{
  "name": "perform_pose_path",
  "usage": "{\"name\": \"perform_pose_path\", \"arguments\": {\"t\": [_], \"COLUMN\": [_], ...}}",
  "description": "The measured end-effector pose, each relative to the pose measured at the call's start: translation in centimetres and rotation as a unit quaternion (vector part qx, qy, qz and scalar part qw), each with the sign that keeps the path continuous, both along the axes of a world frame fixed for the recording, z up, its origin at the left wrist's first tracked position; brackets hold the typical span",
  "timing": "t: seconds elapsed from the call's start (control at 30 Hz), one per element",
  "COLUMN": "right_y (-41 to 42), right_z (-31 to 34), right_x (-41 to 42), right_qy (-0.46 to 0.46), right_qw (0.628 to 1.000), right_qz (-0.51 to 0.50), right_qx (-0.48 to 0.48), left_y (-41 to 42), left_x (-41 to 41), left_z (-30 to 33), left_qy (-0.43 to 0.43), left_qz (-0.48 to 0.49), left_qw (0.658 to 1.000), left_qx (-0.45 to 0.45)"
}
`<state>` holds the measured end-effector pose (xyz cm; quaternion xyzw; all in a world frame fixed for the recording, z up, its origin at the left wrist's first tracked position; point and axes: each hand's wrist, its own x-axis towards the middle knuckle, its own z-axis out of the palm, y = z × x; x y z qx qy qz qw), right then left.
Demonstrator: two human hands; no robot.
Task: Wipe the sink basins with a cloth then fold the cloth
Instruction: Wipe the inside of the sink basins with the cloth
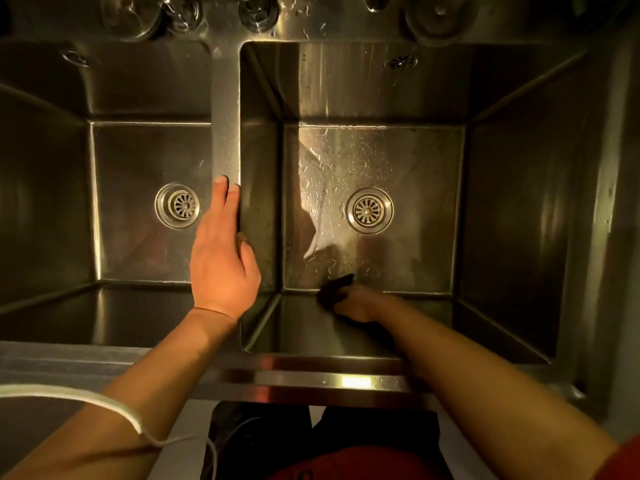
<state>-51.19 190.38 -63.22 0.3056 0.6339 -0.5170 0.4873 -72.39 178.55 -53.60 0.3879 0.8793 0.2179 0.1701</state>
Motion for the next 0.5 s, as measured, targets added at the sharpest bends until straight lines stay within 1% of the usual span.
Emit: {"name": "perform_pose_path", "arguments": {"t": [0.07, 0.13, 0.23, 0.3, 0.37, 0.43, 0.5], "right_y": [1.9, 3.3, 3.4, 2.5, 0.9, -0.9, -2.9], "right_z": [-0.2, -0.2, 0.7, 2.1, 3.6, 5.0, 5.7], "right_x": [2.8, 4.9, 5.5, 4.4, 2.4, 0.0, -2.9], "right_qy": [-0.042, -0.077, -0.090, -0.077, -0.044, 0.010, 0.076], "right_qw": [0.999, 0.996, 0.994, 0.995, 0.999, 1.000, 0.996], "right_qz": [-0.003, 0.014, 0.036, 0.036, 0.013, 0.010, 0.034], "right_qx": [0.028, 0.044, 0.047, 0.043, 0.017, -0.015, -0.035], "left_y": [0.0, 0.0, 0.0, 0.0, 0.0, 0.0, 0.0], "left_x": [-0.1, 0.0, 0.0, 0.1, 0.1, 0.2, 0.3], "left_z": [0.0, -0.1, 0.0, 0.0, 0.0, 0.0, 0.0], "left_qy": [0.000, 0.001, 0.004, 0.004, 0.006, 0.008, 0.010], "left_qz": [-0.005, -0.005, 0.000, -0.001, -0.004, -0.003, 0.000], "left_qw": [1.000, 1.000, 1.000, 1.000, 1.000, 1.000, 1.000], "left_qx": [0.004, 0.006, 0.004, 0.001, 0.003, 0.005, 0.004]}}
